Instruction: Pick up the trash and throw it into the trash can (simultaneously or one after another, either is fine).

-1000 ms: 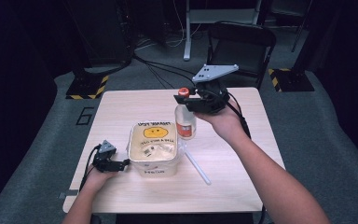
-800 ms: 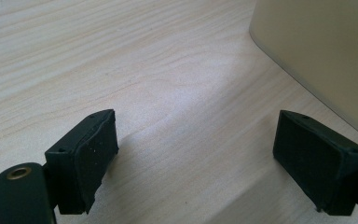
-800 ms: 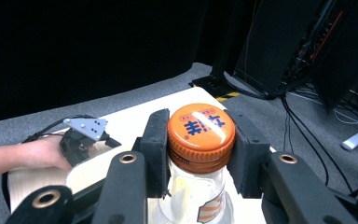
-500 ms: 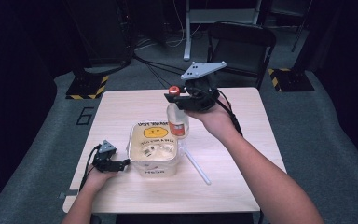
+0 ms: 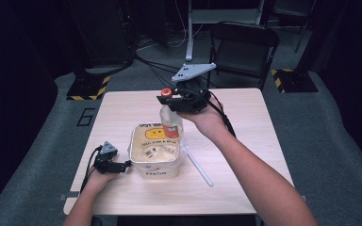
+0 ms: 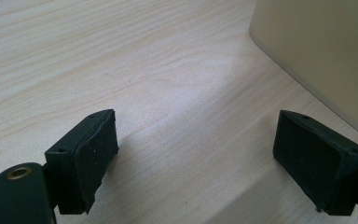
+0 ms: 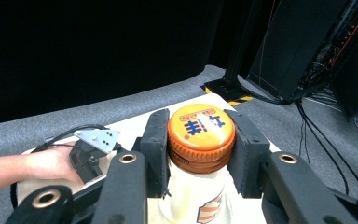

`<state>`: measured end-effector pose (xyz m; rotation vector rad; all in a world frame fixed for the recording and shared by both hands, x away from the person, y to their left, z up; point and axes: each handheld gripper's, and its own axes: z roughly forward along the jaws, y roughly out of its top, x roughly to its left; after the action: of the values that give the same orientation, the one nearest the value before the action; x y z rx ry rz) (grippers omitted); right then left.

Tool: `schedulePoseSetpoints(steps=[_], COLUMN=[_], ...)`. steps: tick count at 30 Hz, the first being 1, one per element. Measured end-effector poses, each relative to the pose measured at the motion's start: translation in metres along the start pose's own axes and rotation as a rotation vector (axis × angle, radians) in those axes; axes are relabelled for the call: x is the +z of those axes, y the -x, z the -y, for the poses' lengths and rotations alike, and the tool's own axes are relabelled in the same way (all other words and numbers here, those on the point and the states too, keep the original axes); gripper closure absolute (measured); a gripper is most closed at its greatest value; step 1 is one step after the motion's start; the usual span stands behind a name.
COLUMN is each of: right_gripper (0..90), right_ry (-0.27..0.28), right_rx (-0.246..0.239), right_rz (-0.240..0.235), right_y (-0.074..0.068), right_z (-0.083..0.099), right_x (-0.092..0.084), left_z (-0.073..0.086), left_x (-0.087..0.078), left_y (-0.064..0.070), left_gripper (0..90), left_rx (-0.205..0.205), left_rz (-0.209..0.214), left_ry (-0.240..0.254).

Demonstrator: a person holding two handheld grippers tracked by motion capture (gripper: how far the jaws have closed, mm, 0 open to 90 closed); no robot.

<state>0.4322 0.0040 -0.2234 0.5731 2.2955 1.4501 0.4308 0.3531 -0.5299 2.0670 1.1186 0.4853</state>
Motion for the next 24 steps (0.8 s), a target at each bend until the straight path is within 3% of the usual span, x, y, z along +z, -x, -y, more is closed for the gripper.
schedulePoseSetpoints(steps=[24], right_gripper=[62.1], right_ry=[-0.026], right_rx=[-0.005], right_rz=[-0.019], right_y=[-0.010], right_z=[0.011], right_x=[0.038], left_z=[0.000], left_x=[0.000], left_y=[0.000], left_gripper=[13.6], left_rx=[-0.002], left_rz=[0.001], left_ry=[0.000])
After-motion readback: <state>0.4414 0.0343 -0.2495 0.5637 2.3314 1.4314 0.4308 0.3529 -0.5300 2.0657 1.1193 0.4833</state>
